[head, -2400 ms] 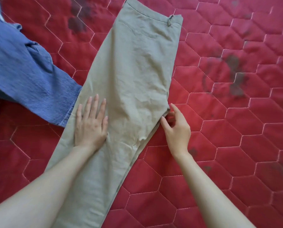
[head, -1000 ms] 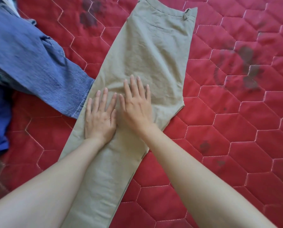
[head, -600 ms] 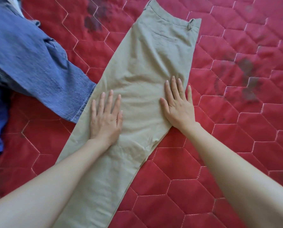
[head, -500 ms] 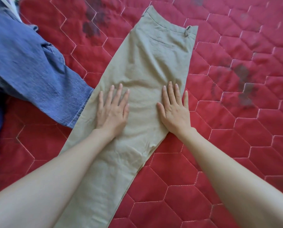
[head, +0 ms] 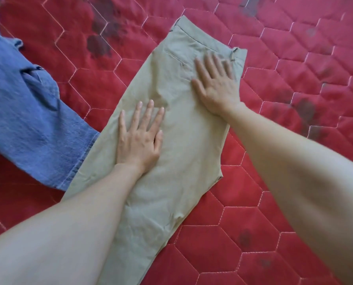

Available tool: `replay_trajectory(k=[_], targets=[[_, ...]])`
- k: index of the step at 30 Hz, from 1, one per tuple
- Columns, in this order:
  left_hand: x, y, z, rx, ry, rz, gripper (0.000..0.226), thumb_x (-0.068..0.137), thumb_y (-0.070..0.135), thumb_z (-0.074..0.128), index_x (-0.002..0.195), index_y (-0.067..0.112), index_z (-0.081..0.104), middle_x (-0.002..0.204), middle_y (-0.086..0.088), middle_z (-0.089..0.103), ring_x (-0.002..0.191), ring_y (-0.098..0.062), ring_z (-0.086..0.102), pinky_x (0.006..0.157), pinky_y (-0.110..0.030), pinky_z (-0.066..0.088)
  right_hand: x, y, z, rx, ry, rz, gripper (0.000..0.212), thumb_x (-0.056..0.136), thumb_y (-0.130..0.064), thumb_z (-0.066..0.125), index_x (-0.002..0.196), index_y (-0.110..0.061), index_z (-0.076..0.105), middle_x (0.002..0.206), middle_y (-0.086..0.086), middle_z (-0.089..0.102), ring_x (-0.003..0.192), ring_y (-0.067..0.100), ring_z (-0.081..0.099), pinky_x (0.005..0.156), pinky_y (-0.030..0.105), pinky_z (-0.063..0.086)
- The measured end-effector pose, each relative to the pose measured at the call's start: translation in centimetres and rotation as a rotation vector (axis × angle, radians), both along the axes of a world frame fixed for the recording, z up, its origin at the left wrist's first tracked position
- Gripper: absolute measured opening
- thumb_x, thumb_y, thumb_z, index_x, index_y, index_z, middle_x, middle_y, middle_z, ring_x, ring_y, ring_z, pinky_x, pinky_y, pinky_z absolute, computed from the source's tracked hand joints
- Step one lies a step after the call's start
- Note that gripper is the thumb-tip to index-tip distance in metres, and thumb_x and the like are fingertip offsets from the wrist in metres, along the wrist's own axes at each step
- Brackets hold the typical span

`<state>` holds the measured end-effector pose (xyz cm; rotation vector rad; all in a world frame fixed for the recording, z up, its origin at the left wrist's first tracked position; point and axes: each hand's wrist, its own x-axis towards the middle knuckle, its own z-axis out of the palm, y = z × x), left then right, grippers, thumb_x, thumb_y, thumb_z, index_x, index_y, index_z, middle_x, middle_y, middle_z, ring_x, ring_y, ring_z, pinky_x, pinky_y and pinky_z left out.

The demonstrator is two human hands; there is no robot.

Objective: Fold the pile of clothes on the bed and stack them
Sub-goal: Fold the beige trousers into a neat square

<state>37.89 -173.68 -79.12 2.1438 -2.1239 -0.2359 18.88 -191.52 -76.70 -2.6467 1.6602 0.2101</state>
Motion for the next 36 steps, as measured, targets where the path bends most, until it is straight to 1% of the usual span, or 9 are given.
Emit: replay_trajectory(k=[6,10,13,18,20,23,28,33,36], targets=[[-0.1,-0.1,0.2,-0.001,0.014,0.002,0.059,0.095,0.037,0.026,0.152,0.027,0.024,0.161,-0.003,0.018,0.149,-0.024,0.012,0.117,-0.057,0.006,-0.4,-5.2,1.6,-0.007,0.019,-0.316,0.060,0.102,-0.044,0.016,0.155,-0.016,0.012,0.161,0.014,0.006,0.149,0.029,-0.001,0.118,0.055,-0.004],[0.0,-0.1,0.0,-0.027,0.003,-0.004,0.059,0.094,0.036,0.031,0.152,0.026,0.026,0.160,-0.003,0.021,0.148,-0.025,0.015,0.117,-0.057,0.008,6.5,-1.2,1.5,0.026,-0.187,0.083,0.056,0.102,-0.047,0.018,0.154,-0.027,0.011,0.162,0.006,0.006,0.150,0.023,0.002,0.118,0.049,-0.003],[0.0,-0.2,-0.1,-0.025,-0.003,-0.010,0.059,0.094,0.037,0.031,0.152,0.027,0.024,0.160,-0.002,0.020,0.148,-0.024,0.015,0.117,-0.057,0.007,7.4,0.1,0.5,0.140,-0.047,0.306,0.054,0.102,-0.050,0.016,0.153,-0.034,0.008,0.163,-0.001,0.003,0.150,0.019,0.001,0.118,0.051,-0.002],[0.1,-0.1,-0.5,-0.038,-0.019,-0.008,0.059,0.094,0.037,0.029,0.152,0.027,0.024,0.160,-0.002,0.020,0.148,-0.024,0.016,0.116,-0.056,0.007,-1.1,-7.3,1.6,0.067,0.108,-0.268,0.059,0.101,-0.048,0.008,0.154,-0.024,0.010,0.162,0.010,0.006,0.149,0.027,-0.001,0.116,0.060,-0.006],[0.0,-0.1,-0.4,-0.027,-0.012,-0.012,0.059,0.094,0.037,0.029,0.152,0.027,0.024,0.160,-0.002,0.020,0.148,-0.025,0.016,0.117,-0.056,0.007,-2.7,-7.5,2.7,0.026,0.106,-0.352,0.061,0.101,-0.046,0.009,0.154,-0.016,0.016,0.161,0.015,0.005,0.149,0.030,-0.003,0.116,0.060,-0.005],[0.0,-0.1,-0.2,-0.005,-0.010,-0.011,0.059,0.095,0.037,0.026,0.153,0.027,0.021,0.161,-0.002,0.016,0.148,-0.024,0.013,0.117,-0.056,0.005,0.6,-2.4,2.9,-0.053,-0.034,-0.336,0.058,0.103,-0.044,0.016,0.153,-0.015,0.021,0.161,0.016,0.005,0.149,0.029,0.001,0.118,0.054,-0.001],[0.1,-0.2,0.1,0.010,0.016,-0.007,0.061,0.094,0.037,0.016,0.153,0.019,0.017,0.161,-0.002,0.018,0.148,-0.025,0.013,0.117,-0.056,0.003,8.6,12.5,0.0,0.109,-0.241,-0.202,0.054,0.103,-0.041,0.021,0.153,-0.021,0.018,0.162,0.008,0.010,0.150,0.021,0.003,0.119,0.048,-0.004],[0.7,0.1,-0.2,0.042,0.016,-0.063,0.057,0.099,0.040,0.026,0.154,0.026,0.017,0.162,-0.003,0.011,0.149,-0.024,0.007,0.118,-0.053,0.000,2.9,19.8,-1.4,0.027,-0.103,-0.412,0.056,0.103,-0.041,0.020,0.155,-0.023,0.010,0.163,0.000,0.005,0.150,0.017,0.000,0.120,0.047,0.000],[2.3,3.0,-0.3,0.069,0.026,-0.100,0.059,0.098,0.045,0.019,0.154,0.026,0.016,0.162,-0.003,0.010,0.149,-0.024,0.006,0.118,-0.050,0.002,0.4,21.5,-0.5,0.107,-0.068,-0.486,0.057,0.104,-0.040,0.018,0.155,-0.020,0.003,0.163,-0.002,-0.002,0.149,0.016,-0.005,0.119,0.053,-0.002]])
